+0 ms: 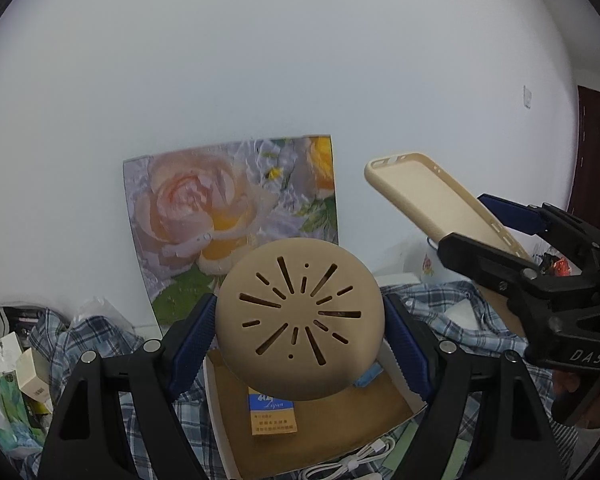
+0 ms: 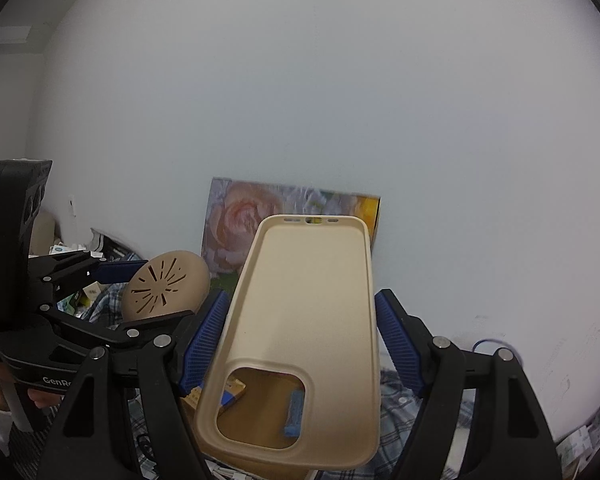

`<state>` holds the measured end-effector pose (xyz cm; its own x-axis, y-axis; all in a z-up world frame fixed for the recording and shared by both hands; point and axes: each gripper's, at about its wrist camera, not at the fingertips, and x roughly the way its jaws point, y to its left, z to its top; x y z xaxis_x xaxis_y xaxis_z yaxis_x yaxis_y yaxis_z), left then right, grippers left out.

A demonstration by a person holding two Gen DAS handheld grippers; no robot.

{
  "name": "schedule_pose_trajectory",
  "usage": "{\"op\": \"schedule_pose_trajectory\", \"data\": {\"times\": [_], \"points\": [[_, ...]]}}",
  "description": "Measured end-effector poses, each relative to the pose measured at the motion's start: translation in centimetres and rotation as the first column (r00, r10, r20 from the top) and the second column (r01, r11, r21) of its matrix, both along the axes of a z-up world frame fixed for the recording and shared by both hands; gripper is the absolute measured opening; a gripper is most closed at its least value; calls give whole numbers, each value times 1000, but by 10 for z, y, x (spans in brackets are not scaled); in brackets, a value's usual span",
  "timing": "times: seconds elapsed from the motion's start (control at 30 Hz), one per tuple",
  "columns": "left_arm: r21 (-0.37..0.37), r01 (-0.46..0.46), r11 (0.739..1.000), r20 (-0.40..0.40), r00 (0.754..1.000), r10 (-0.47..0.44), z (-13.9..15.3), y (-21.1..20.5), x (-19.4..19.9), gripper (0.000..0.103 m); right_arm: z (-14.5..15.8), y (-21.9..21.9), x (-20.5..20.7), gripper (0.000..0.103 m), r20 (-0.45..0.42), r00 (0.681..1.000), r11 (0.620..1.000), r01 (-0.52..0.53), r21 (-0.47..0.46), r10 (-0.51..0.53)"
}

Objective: Organize soft objects
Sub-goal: 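Lower the beige disc and phone case into the box and open both tools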

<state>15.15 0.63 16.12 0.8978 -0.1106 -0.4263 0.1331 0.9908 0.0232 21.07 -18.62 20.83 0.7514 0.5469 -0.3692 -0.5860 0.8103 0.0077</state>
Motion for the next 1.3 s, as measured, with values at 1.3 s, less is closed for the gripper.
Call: {"op": "schedule_pose_trajectory", "data": {"times": [1.3], "points": [[64,-47,997,-382,922,68,-139,22,92,83,-170,39,80,74,-453,890,993,-93,-73,50]]}}
